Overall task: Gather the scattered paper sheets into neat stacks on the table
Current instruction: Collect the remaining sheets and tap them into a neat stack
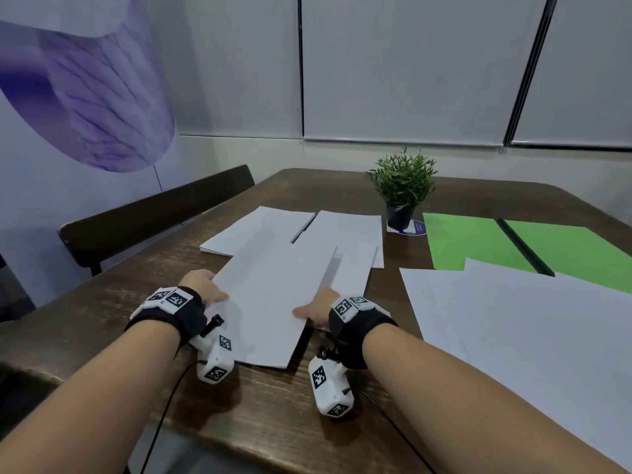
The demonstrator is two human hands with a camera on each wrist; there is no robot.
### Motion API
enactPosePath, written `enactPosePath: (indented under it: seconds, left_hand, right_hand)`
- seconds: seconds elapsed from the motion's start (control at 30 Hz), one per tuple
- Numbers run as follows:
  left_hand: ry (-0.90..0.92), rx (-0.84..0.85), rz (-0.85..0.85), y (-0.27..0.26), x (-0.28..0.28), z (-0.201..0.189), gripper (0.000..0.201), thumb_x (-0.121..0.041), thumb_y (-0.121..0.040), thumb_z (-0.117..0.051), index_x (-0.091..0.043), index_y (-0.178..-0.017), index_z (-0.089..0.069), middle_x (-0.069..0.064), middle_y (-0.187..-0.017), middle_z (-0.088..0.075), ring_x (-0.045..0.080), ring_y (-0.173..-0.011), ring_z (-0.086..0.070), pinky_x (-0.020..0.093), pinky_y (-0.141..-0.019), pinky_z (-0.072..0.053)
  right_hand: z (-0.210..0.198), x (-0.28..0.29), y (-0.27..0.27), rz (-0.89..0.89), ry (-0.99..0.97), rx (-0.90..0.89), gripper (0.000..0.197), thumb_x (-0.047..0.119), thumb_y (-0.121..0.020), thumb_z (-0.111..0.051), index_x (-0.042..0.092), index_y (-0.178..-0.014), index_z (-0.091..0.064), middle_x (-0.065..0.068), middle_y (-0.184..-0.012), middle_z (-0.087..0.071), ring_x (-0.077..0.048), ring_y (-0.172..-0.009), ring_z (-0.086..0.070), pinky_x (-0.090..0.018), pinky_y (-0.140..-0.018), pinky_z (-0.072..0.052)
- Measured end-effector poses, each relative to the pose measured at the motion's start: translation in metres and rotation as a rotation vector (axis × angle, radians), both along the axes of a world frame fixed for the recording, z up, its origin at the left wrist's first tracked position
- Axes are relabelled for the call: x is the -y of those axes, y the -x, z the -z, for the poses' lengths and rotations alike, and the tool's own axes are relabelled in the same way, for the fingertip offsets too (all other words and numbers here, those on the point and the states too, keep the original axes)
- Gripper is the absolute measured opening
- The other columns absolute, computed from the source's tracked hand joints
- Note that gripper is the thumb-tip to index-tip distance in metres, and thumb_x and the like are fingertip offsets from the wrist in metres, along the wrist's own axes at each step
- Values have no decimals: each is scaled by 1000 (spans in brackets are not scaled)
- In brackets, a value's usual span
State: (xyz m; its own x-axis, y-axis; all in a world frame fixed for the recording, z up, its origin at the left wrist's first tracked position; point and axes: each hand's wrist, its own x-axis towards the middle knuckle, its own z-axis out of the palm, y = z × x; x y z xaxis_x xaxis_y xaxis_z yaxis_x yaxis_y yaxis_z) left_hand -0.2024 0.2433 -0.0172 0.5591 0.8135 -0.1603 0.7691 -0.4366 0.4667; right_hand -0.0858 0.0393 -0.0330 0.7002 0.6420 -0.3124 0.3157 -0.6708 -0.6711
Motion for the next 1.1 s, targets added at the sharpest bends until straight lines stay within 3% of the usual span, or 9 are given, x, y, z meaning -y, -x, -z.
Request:
enactPosePath:
  seconds: [0.1, 0.23, 0.33, 0.4, 0.63, 0.77, 0.87, 0.97, 1.1]
  left_hand:
    - [36, -150, -50, 0, -6, 5, 60, -36, -89, -63, 0, -135, -48, 14, -131, -56, 27, -119, -54, 32, -97, -45]
    - [96, -185, -41, -9, -13, 0, 58, -35, -79, -75, 3, -120, -58, 14, -112, -64, 28, -94, -59, 31, -73, -45]
    - [75, -41, -39, -23, 3, -19, 65, -33, -78, -76, 5, -126, -54, 17, -121, -61, 32, -106, -59, 31, -76, -43]
    - [143, 112, 13, -40, 27, -33, 62, -28, -83, -72, 4, -131, -49, 16, -127, -56, 33, -114, -54, 33, -82, -41]
    - [541, 332, 197, -97, 179, -40, 45, -24, -87, -68, -8, -125, -51, 6, -118, -45, 27, -112, -53, 48, -98, -45]
    - [513, 211, 328, -131, 263, -8, 37, -29, -85, -70, -2, -105, -56, 11, -91, -57, 27, -84, -57, 31, -65, -46]
    - [475, 161, 374, -150, 300, 7, 49, -28, -84, -72, 3, -119, -57, 14, -118, -61, 29, -109, -59, 30, -81, -48]
    - [405, 85, 409, -161, 321, 6, 53, -30, -82, -74, 3, -120, -59, 15, -123, -62, 25, -100, -63, 31, -83, -50]
    - [427, 12, 422, -173, 329, 14, 42, -35, -74, -80, -2, -97, -67, 2, -74, -68, 16, -68, -58, 20, -56, -39]
  right_hand:
    - [7, -5, -8, 6, 95, 38, 62, 39, -79, -74, 5, -127, -52, -10, -125, -60, -29, -113, -58, -37, -97, -48]
    - [11, 1, -16, 96, 13, -71, 110, 42, -61, -86, 9, -143, -20, -11, -118, -60, -28, -103, -63, -41, -88, -54]
    - [1, 26, -25, 191, -257, -260, 98, 33, -74, -82, 18, -146, -18, -12, -113, -57, -17, -79, -61, -30, -62, -53]
    - [-12, 52, -33, 243, -383, -281, 84, 30, -80, -78, 17, -144, -26, -12, -118, -53, -20, -89, -59, -27, -60, -49]
    - [-22, 195, -81, 549, -324, 63, 78, 49, -69, -80, 20, -132, -47, -6, -136, -50, -26, -125, -48, -36, -105, -39]
    - [-9, 295, -104, 735, 15, 104, 99, 67, -59, -71, 27, -142, -33, -12, -144, -42, -35, -135, -35, -49, -109, -33]
    - [1, 344, -113, 738, 195, 57, 126, 74, -43, -68, 21, -148, -23, -12, -147, -39, -37, -134, -36, -48, -107, -36]
    - [-2, 362, -112, 599, 303, 75, 93, 62, -70, -71, 11, -140, -39, -9, -142, -48, -30, -128, -47, -32, -101, -39]
    - [-11, 356, -111, 386, 377, 91, 47, 56, -83, -62, 22, -115, -60, -6, -129, -59, -26, -111, -56, -30, -93, -42]
